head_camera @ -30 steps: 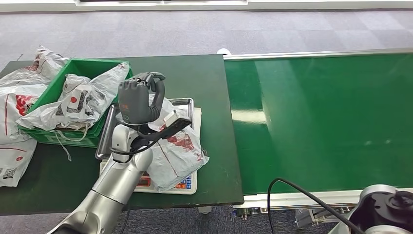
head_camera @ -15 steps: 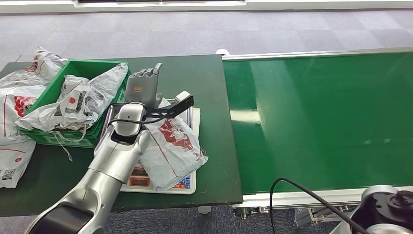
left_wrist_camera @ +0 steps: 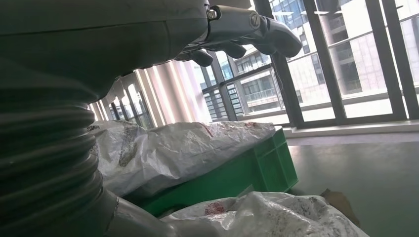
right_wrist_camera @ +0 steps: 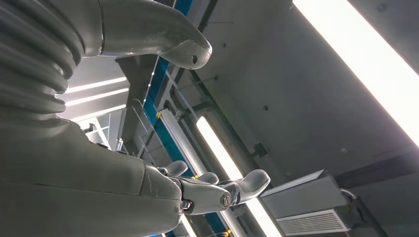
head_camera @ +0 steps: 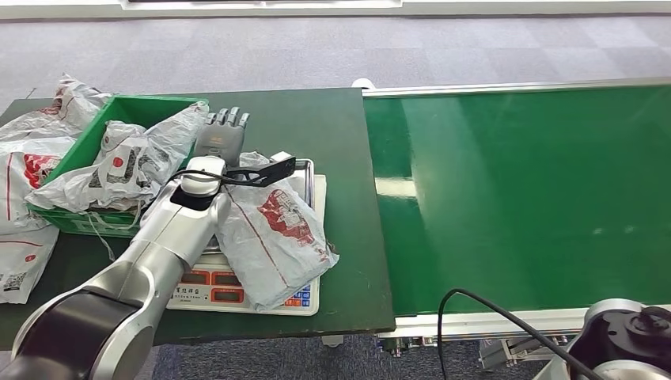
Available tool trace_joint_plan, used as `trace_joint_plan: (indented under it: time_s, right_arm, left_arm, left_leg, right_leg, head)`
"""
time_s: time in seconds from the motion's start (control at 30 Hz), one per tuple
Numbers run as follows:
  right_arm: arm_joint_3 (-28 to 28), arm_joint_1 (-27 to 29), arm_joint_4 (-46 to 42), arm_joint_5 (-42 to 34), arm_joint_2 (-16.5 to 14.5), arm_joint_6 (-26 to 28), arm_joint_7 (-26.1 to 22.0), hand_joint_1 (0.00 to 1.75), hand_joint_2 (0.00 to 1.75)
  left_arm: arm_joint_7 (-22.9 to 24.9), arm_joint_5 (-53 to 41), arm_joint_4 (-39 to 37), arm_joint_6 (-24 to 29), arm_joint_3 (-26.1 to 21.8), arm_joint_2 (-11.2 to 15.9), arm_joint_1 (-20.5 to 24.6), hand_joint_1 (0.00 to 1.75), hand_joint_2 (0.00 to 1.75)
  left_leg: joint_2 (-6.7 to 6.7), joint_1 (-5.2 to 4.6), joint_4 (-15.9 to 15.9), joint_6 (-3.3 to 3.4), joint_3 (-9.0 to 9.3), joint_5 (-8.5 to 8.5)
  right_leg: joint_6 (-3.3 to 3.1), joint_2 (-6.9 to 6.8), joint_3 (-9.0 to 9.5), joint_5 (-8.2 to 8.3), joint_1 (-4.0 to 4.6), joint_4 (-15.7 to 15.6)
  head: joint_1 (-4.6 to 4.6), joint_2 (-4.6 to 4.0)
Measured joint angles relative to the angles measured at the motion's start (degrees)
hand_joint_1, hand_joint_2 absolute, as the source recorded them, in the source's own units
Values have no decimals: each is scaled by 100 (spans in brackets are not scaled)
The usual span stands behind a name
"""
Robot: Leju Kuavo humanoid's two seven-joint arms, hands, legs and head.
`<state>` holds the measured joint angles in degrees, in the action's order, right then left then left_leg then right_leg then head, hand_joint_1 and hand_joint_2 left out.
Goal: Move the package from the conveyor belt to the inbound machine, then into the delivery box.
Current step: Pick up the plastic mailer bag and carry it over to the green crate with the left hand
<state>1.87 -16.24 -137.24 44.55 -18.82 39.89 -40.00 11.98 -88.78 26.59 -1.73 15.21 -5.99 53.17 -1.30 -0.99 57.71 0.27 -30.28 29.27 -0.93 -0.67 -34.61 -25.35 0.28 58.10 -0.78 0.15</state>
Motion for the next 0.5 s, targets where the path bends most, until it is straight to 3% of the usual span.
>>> trace_joint_plan:
  time_s: [0.2, 0.37, 0.43, 0.5]
  right_arm:
    - [6, 5, 21, -9, 0, 0, 0, 0, 175]
    - [15, 9, 103, 7, 3, 0, 0, 0, 175]
    - [29, 13, 135, 44, 4, 0, -1, 0, 175]
    - [50, 20, 164, 80, 4, 0, -1, 0, 175]
  left_arm:
    - [52, 42, -193, -110, -2, 84, 103, 0, 175]
    - [406, 51, -358, -497, -6, 162, 115, 0, 175]
    - [-21, 342, -397, -674, -60, 168, 115, 0, 175]
    - [-778, 825, -408, -846, -200, 160, 124, 0, 175]
  left_leg:
    - [0, 0, 0, 0, 1, 0]
    - [1, 2, 0, 0, 1, 0]
    - [8, 2, 0, -1, 1, -1]
    - [14, 2, 0, -1, -1, -2]
  right_leg:
    - [0, 0, 0, 1, 0, 0]
    - [0, -1, 0, 0, 2, 0]
    - [-1, -7, 0, 0, 3, 0]
    - [-1, -11, 0, 0, 3, 0]
  head:
    - [0, 0]
    - [-1, 0]
    - [-1, 0]
    - [-1, 0]
